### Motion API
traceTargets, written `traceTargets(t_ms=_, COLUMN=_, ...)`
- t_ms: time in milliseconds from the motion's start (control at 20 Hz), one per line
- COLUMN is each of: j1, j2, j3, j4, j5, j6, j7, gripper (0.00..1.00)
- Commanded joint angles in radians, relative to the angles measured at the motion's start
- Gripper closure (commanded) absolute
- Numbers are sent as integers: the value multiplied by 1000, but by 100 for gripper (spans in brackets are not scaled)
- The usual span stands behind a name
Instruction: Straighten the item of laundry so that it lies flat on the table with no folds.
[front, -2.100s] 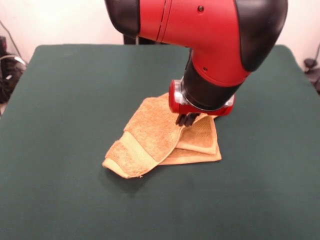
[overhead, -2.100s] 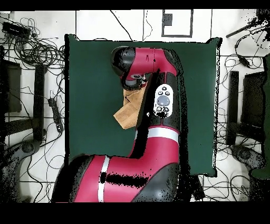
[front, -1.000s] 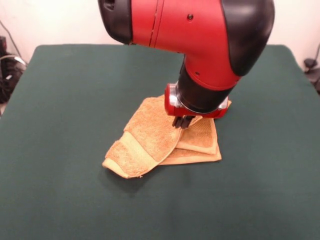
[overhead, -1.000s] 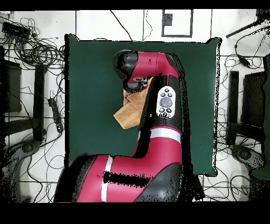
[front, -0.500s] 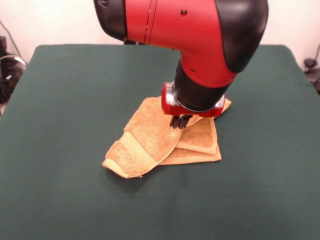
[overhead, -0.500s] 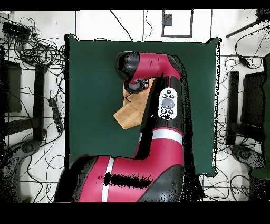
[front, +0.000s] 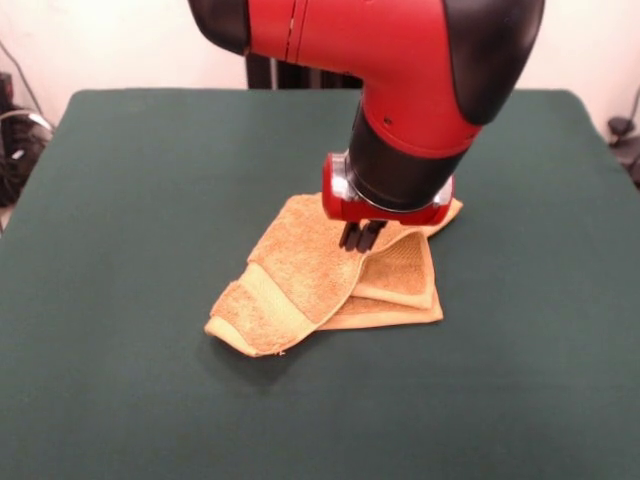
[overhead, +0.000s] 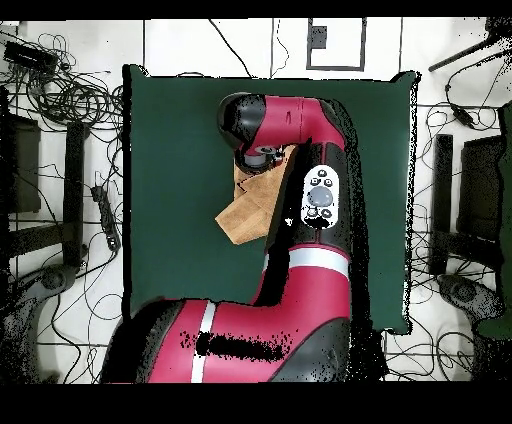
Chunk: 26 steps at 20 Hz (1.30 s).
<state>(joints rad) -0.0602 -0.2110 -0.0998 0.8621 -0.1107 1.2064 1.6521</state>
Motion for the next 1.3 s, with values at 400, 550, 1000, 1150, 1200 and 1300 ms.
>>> traceTargets(t_ms=400, j1=4, j2=-3, j3=130, j4=116, j5=11, j6=-90, j7=-15, gripper=100)
traceTargets(t_ms=550, j1=5, j2=4, j3=125, j4=91, j5=-6, j6=-64, j7=-47, gripper=100)
traceTargets(t_ms=1000, j1=13, j2=9, j3=118, j4=68, j5=-20, j6=-29, j7=-57, gripper=100)
traceTargets(t_ms=1150, j1=12, j2=4, j3=121, j4=83, j5=-21, j6=-56, j7=-54, gripper=100)
traceTargets(t_ms=1200, j1=12, j2=4, j3=120, j4=84, j5=-22, j6=-59, j7=-53, gripper=100)
traceTargets(t_ms=1300, j1=14, j2=6, j3=118, j4=76, j5=-26, j6=-52, j7=-57, gripper=100)
